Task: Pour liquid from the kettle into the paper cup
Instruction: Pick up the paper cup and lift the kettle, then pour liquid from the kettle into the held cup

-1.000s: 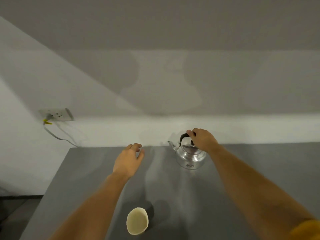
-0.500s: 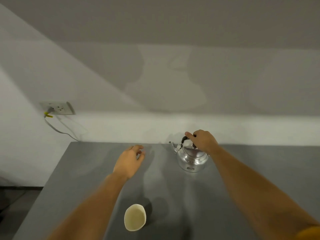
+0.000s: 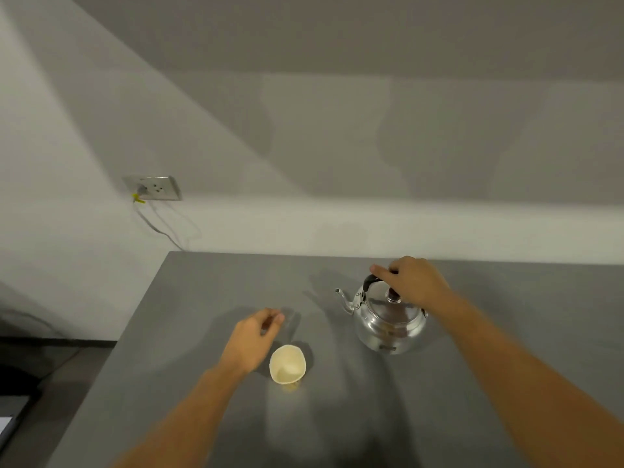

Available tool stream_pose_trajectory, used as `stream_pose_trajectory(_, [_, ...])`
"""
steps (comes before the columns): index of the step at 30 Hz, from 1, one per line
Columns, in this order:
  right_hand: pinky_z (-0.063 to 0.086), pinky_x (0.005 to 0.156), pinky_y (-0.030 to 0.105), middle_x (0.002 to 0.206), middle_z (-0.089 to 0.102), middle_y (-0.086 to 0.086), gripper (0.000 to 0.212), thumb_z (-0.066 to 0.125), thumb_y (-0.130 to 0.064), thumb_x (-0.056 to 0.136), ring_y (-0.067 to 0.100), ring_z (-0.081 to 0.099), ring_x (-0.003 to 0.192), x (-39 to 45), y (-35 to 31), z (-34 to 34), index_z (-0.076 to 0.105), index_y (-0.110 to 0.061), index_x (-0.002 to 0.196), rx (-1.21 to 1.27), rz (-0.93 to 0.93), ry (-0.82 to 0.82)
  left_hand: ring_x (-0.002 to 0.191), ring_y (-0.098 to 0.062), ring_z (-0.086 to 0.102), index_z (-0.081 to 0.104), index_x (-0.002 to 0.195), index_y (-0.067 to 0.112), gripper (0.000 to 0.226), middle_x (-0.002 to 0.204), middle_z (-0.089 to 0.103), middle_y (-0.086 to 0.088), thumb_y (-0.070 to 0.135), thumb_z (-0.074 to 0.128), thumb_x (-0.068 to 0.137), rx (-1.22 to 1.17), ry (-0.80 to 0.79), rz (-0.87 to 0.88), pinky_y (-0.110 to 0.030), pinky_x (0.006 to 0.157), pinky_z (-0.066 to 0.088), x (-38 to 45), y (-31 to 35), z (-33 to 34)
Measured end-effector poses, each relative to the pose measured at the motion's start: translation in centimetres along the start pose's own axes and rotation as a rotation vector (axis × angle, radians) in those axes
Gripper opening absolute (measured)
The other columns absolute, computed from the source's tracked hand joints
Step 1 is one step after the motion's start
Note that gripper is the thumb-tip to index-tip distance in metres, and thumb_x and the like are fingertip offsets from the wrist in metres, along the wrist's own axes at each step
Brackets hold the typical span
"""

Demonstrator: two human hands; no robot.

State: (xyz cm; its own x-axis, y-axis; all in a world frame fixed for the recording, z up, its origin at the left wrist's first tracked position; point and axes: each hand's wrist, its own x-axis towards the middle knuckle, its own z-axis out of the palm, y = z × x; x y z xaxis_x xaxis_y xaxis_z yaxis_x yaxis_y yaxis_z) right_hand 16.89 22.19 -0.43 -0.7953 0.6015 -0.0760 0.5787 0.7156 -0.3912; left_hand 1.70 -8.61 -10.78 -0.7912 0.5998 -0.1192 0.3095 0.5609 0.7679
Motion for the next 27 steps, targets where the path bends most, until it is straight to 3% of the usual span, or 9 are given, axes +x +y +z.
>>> stream_pose_trajectory(2, [0.034, 0.047, 0.031, 0.038, 0.042, -0.004, 0.067, 0.050, -0.067, 0.091, 0.014, 0.044, 0.041, -2.0, -0.7, 0.0, 0.038, -0.019, 0.046, 0.002, -0.006, 0.006, 0.087, 0.001, 0.066, 0.068, 0.098, 0.046, 0.034, 0.091, 0.074, 0.019, 0.070, 0.045, 0.092, -0.037, -0.031, -0.023, -0.022, 0.079, 0.051, -2.0, -1.3, 0.4])
stream_pose_trajectory(4, [0.033, 0.046, 0.030, 0.038, 0.043, -0.003, 0.068, 0.049, -0.067, 0.091, 0.014, 0.044, 0.040, -3.7, -1.3, 0.1, 0.037, -0.018, 0.046, 0.005, -0.006, 0.009, 0.083, 0.007, 0.065, 0.067, 0.091, 0.047, 0.041, 0.088, 0.073, 0.022, 0.078, 0.039, 0.089, -0.096, -0.042, -0.032, -0.020, 0.072, 0.046, -3.7, -2.2, 1.0])
stream_pose_trajectory(6, [0.033, 0.046, 0.030, 0.039, 0.043, -0.002, 0.068, 0.048, -0.068, 0.091, 0.015, 0.043, 0.040, -5.4, -2.0, 0.3, 0.037, -0.017, 0.047, 0.003, 0.002, 0.001, 0.089, 0.010, 0.064, 0.067, 0.098, 0.044, 0.050, 0.095, 0.073, 0.024, 0.083, 0.038, 0.086, -0.163, -0.056, -0.035, -0.018, 0.075, 0.045, -5.0, -2.8, 1.6])
stream_pose_trajectory(9, [0.033, 0.047, 0.030, 0.039, 0.043, -0.001, 0.068, 0.048, -0.066, 0.091, 0.016, 0.044, 0.041, -7.6, -2.9, 0.8, 0.037, -0.016, 0.046, 0.013, 0.014, -0.011, 0.107, 0.010, 0.062, 0.065, 0.123, 0.038, 0.077, 0.113, 0.071, 0.022, 0.091, 0.045, 0.072, -0.234, -0.091, -0.031, -0.015, 0.089, 0.046, -6.2, -3.4, 2.5])
stream_pose_trajectory(11, [0.033, 0.047, 0.030, 0.037, 0.043, -0.002, 0.069, 0.048, -0.067, 0.091, 0.014, 0.045, 0.041, -8.9, -3.5, 1.3, 0.039, -0.018, 0.044, -0.004, 0.020, -0.026, 0.107, 0.008, 0.063, 0.059, 0.129, 0.037, 0.079, 0.118, 0.070, 0.018, 0.087, 0.058, 0.068, -0.236, -0.114, -0.034, -0.017, 0.091, 0.048, -6.7, -3.6, 3.1])
stream_pose_trajectory(15, [0.034, 0.045, 0.026, 0.032, 0.044, -0.004, 0.069, 0.047, -0.071, 0.090, 0.009, 0.047, 0.038, -10.8, -4.8, 2.3, 0.044, -0.020, 0.043, -0.052, 0.011, -0.060, 0.101, 0.007, 0.066, 0.059, 0.122, 0.041, 0.072, 0.111, 0.071, 0.025, 0.064, 0.087, 0.059, -0.244, -0.119, -0.065, -0.013, 0.082, 0.048, -6.8, -3.6, 4.3])
stream_pose_trajectory(21, [0.031, 0.043, 0.024, 0.031, 0.042, -0.004, 0.071, 0.048, -0.074, 0.086, 0.010, 0.045, 0.036, -12.0, -6.5, 3.1, 0.046, -0.019, 0.040, -0.070, -0.008, -0.059, 0.096, 0.005, 0.067, 0.061, 0.110, 0.041, 0.056, 0.105, 0.072, 0.022, 0.041, 0.092, 0.065, -0.279, -0.068, -0.067, -0.017, 0.078, 0.049, -6.7, -3.7, 5.5])
stream_pose_trajectory(27, [0.039, 0.045, 0.027, 0.049, 0.063, 0.003, 0.070, 0.048, -0.075, 0.085, 0.017, 0.061, 0.049, -11.9, -9.0, 2.8, 0.061, -0.013, 0.054, -0.138, -0.010, -0.095, 0.094, 0.001, 0.068, 0.061, 0.111, 0.034, 0.055, 0.103, 0.073, 0.017, 0.042, 0.092, 0.067, -0.286, -0.029, -0.082, -0.022, 0.078, 0.053, -6.8, -3.4, 5.8])
